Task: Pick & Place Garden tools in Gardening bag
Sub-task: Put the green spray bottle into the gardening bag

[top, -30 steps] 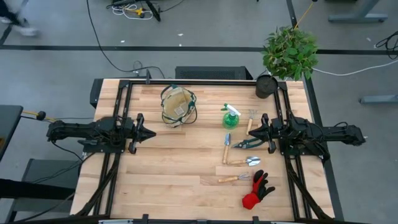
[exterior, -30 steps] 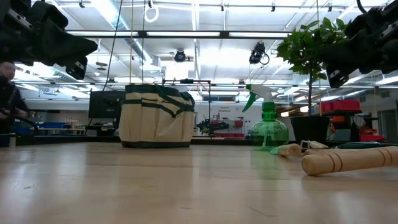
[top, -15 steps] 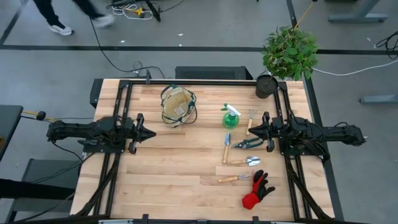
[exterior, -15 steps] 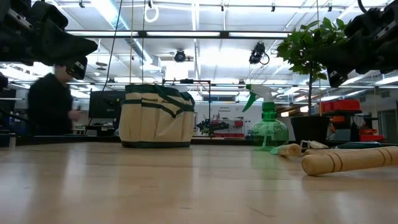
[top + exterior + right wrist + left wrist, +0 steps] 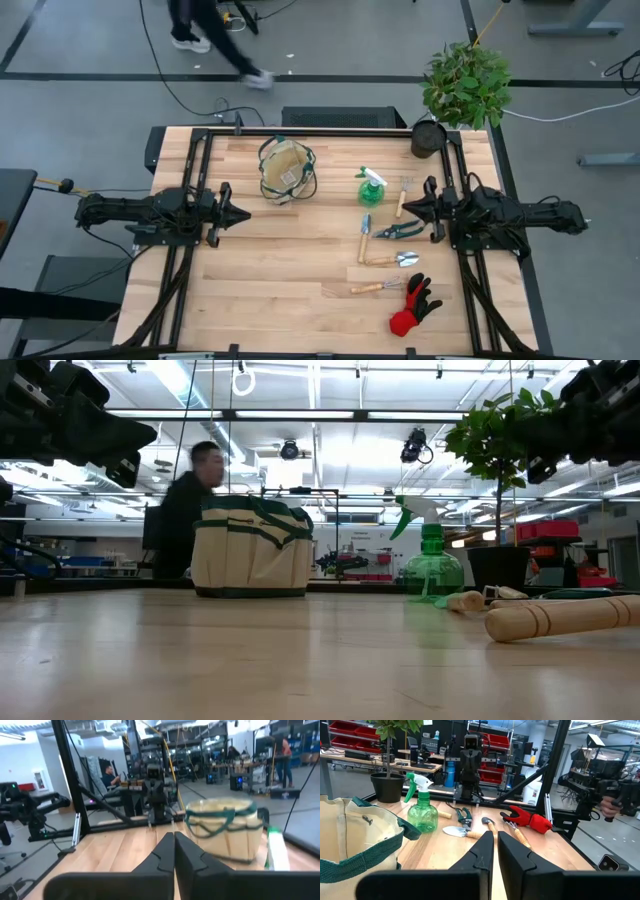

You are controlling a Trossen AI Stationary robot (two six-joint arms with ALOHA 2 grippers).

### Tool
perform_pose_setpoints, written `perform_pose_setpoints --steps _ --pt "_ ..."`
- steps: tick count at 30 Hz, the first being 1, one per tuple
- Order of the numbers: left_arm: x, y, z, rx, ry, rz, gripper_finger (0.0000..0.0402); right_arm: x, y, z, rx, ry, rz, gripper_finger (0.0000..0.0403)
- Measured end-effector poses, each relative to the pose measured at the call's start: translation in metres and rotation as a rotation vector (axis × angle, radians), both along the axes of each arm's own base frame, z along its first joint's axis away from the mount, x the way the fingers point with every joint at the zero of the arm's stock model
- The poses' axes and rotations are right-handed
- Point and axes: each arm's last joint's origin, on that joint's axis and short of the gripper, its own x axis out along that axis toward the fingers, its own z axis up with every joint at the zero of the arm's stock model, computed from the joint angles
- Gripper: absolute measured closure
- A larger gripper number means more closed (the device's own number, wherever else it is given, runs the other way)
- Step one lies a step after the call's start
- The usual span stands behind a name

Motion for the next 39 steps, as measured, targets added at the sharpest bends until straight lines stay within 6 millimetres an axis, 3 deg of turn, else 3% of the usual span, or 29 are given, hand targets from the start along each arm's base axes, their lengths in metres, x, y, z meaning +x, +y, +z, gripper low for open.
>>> perform_pose_setpoints --steps 18,31,39 --pt "0.0 0.0 0.0 0.0 0.0 0.0 0.0369 -0.01 -0.002 0.067 -0.059 -0.036 -0.089 0.0402" --pt "0.0 0.0 0.0 0.0 0.0 0.0 0.0369 -0.001 -0.002 0.137 -0.057 0.036 -0.085 0.0403" --pt "0.0 0.0 0.0 0.0 0.0 0.0 0.0369 0.008 -0.003 0.167 0.014 0.068 -0.1 0.0403"
